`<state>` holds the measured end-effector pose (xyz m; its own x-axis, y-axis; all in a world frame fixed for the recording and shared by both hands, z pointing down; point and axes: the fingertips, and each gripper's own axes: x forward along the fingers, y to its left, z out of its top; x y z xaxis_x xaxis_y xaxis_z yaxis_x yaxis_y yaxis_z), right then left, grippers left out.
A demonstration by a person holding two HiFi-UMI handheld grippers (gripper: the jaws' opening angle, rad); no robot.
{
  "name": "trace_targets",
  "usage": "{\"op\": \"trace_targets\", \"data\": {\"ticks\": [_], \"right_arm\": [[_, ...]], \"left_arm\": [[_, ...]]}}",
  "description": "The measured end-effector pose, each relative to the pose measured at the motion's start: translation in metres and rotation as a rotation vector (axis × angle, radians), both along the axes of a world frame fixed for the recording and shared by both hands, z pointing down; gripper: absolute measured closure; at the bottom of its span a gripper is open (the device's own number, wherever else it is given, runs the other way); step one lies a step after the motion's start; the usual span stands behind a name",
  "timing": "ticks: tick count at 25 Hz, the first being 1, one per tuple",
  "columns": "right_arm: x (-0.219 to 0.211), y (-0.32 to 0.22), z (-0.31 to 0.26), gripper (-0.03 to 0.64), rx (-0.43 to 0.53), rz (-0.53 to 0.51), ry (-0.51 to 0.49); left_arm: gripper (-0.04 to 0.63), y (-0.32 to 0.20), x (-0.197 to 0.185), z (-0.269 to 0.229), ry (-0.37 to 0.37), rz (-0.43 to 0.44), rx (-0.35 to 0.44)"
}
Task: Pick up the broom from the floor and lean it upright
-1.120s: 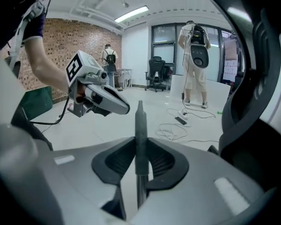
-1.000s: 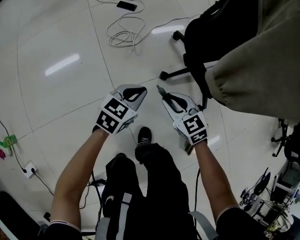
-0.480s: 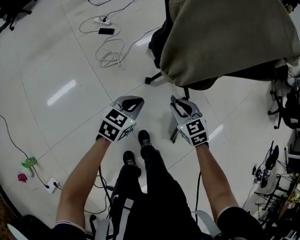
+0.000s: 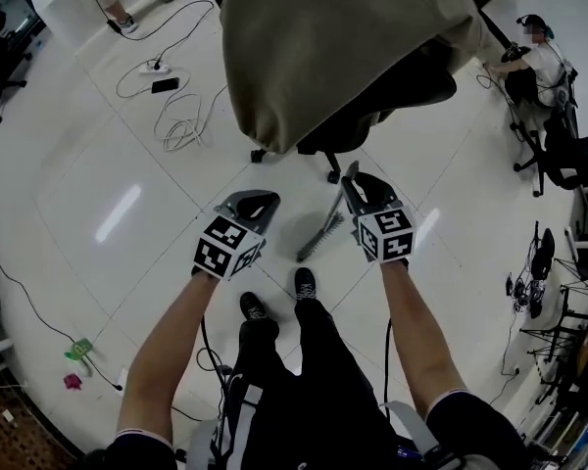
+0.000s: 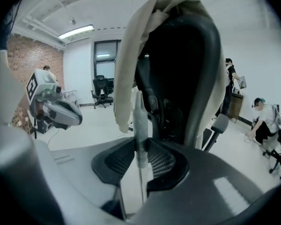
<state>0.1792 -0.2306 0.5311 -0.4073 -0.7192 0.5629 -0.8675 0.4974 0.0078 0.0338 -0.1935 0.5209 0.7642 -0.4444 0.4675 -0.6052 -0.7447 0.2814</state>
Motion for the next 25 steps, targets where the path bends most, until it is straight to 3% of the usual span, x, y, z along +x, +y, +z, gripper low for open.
{"op": "trace_targets", "data": {"ticks": [4,8,18,25], "right_arm": [[0.033,-0.013,-0.005,0.526,-0.034,0.086,-0.108],[0.043,-0.039,-0.001,0.526,-0.064,0.101,-0.175],[0.030,-0.134,0.028,0.526,-0.082,0.059,-0.200],[0.041,-0.162,0.052,0.522,-0.126,0.200,-0.212]], "left_arm": [[0.595,-0.011,0.032,-0.013,0.002,-0.007,0.003],[0.595,-0.019,0.054,-0.019,-0.017,-0.020,0.002],[0.595,-0.042,0.074,-0.005,-0.031,-0.115,-0.029],[0.595,-0.044,0.065,-0.011,-0.038,-0.141,-0.018]]}}
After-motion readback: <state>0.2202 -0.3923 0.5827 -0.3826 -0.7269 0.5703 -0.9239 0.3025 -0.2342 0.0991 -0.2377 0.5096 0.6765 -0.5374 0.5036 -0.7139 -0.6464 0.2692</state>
